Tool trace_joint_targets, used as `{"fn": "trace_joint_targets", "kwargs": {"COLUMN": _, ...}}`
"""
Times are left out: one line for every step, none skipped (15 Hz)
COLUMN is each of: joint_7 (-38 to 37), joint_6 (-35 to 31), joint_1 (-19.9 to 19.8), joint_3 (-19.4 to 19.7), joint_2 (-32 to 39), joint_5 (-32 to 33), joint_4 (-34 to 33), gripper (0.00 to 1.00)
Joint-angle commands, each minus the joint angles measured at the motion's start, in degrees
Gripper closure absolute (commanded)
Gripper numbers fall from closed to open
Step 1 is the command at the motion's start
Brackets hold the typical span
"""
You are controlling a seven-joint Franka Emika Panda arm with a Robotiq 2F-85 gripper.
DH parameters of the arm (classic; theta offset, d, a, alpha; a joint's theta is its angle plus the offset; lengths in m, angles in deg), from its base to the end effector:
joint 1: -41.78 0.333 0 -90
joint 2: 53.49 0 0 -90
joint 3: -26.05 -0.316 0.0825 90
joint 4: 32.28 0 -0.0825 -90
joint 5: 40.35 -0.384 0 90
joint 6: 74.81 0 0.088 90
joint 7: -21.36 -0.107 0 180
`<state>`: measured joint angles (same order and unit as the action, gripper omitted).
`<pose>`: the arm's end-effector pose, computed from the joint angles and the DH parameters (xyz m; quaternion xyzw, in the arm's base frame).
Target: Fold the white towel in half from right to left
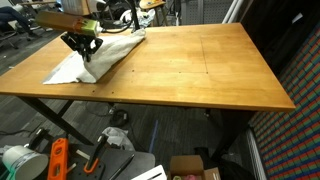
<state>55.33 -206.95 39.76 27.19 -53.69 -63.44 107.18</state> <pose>0.4695 -0.0179 0.2962 -0.9808 -0.1217 0.0132 0.1519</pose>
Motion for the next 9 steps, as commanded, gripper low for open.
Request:
{"fn": "trace_joint_targets", "kwargs": {"joint_7": -2.54, "joint_6": -3.59, "joint_1": 1.64, "joint_3": -1.05, "joint_2": -4.15, "joint_5": 1.03, "joint_4": 3.38, "gripper": 0.87}}
{"fn": "trace_joint_targets", "kwargs": {"joint_7": -2.96, "joint_6": -4.23, "joint_1": 2.06, "joint_3": -1.25, "joint_2": -4.69, "joint_5": 1.15, "joint_4": 3.92, "gripper": 0.88}}
{"fn": "trace_joint_targets", "kwargs": {"joint_7": -3.18, "joint_6": -4.92, "joint_1": 2.45, "joint_3": -1.42, "joint_2": -5.13, "joint_5": 1.34, "joint_4": 4.45, "gripper": 0.87}}
{"fn": "trace_joint_targets", "kwargs": {"joint_7": -3.43, "joint_6": -5.33, "joint_1": 2.82, "joint_3": -1.54, "joint_2": -5.64, "joint_5": 1.51, "joint_4": 4.97, "gripper": 0.87}}
{"fn": "trace_joint_targets", "kwargs": {"joint_7": -3.5, "joint_6": -5.88, "joint_1": 3.19, "joint_3": -1.65, "joint_2": -6.02, "joint_5": 1.6, "joint_4": 5.46, "gripper": 0.87}}
{"fn": "trace_joint_targets", "kwargs": {"joint_7": -3.75, "joint_6": -6.07, "joint_1": 3.56, "joint_3": -1.76, "joint_2": -6.49, "joint_5": 1.79, "joint_4": 5.93, "gripper": 0.86}}
{"fn": "trace_joint_targets", "kwargs": {"joint_7": -3.69, "joint_6": -6.51, "joint_1": 3.96, "joint_3": -1.81, "joint_2": -6.84, "joint_5": 1.76, "joint_4": 6.45, "gripper": 0.87}}
{"fn": "trace_joint_targets", "kwargs": {"joint_7": -3.71, "joint_6": -6.57, "joint_1": 4.36, "joint_3": -1.91, "joint_2": -7.32, "joint_5": 1.62, "joint_4": 6.99, "gripper": 0.86}}
{"fn": "trace_joint_targets", "kwargs": {"joint_7": -3.74, "joint_6": -7.0, "joint_1": 4.76, "joint_3": -2.02, "joint_2": -7.76, "joint_5": 1.39, "joint_4": 7.54, "gripper": 0.88}}
